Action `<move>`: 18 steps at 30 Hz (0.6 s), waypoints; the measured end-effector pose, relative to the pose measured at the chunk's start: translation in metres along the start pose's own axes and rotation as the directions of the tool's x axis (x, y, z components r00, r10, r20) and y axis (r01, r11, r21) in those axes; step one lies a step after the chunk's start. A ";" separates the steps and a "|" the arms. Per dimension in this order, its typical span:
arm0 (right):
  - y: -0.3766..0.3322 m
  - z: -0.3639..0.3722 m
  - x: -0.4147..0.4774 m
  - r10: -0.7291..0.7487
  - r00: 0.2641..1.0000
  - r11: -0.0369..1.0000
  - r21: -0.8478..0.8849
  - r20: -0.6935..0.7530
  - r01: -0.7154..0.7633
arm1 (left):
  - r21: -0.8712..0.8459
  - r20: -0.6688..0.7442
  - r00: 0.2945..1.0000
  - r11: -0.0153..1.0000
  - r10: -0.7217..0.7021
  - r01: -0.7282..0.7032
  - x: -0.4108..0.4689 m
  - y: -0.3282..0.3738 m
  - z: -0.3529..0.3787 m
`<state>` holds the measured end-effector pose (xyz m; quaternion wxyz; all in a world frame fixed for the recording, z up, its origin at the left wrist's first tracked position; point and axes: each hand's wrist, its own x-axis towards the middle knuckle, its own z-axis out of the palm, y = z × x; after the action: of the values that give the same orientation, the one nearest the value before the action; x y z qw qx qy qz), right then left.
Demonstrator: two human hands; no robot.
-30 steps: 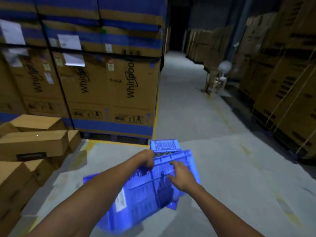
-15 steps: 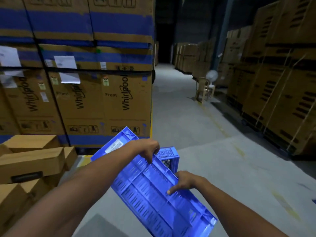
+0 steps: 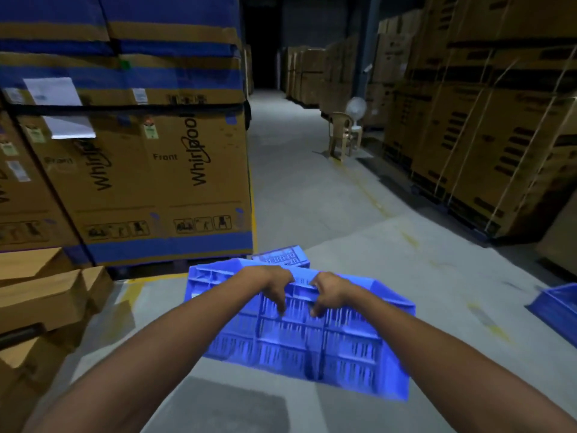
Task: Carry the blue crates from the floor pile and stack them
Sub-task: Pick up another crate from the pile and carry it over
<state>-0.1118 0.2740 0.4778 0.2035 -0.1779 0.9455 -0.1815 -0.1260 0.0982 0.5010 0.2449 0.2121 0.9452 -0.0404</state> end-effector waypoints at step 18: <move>0.290 -0.119 -0.028 0.394 0.898 0.903 -0.096 -0.198 -0.418 | 0.294 -0.246 0.899 0.912 0.362 -0.287 0.247 0.212 -0.103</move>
<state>-0.2177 0.5699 0.4673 0.1411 0.0266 0.9860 -0.0847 -0.2781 0.4035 0.4788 0.0757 0.4008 0.9090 -0.0857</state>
